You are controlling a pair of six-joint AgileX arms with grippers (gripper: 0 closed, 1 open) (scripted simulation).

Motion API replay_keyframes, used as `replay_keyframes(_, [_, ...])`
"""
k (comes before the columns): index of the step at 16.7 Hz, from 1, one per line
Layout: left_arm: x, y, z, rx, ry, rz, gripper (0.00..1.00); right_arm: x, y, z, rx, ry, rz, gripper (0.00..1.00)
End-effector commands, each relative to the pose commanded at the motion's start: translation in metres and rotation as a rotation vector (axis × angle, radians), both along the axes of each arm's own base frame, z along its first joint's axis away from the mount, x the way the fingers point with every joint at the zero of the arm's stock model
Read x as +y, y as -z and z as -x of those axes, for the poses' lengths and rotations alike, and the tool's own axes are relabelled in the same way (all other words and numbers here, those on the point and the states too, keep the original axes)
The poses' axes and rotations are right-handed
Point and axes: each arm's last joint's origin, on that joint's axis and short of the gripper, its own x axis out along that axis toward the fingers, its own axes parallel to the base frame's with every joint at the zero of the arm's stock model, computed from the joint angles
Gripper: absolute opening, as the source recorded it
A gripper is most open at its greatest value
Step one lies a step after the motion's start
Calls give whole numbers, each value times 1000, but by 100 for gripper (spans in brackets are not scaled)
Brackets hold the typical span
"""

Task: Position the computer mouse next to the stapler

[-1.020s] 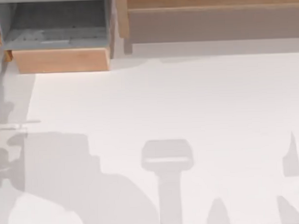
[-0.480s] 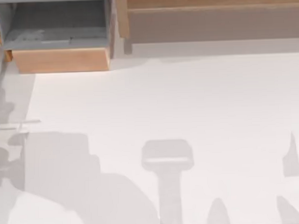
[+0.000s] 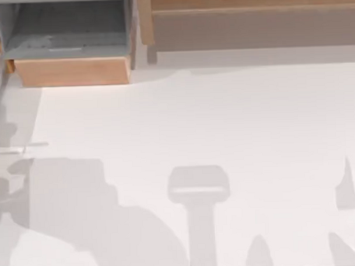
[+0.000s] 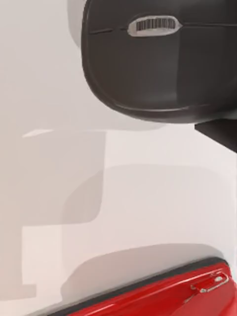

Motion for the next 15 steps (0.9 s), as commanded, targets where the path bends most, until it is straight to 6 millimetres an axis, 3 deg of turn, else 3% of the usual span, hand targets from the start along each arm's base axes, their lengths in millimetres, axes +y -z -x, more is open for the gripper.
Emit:
replay_keyframes(11, [-1, 4, -4, -30, 2, -5, 0, 0, 0, 0, 0, 0, 0, 100])
replay_keyframes(15, [-2, 14, -5, -15, 7, 0, 0, 0, 0, 0, 0, 0, 0, 100])
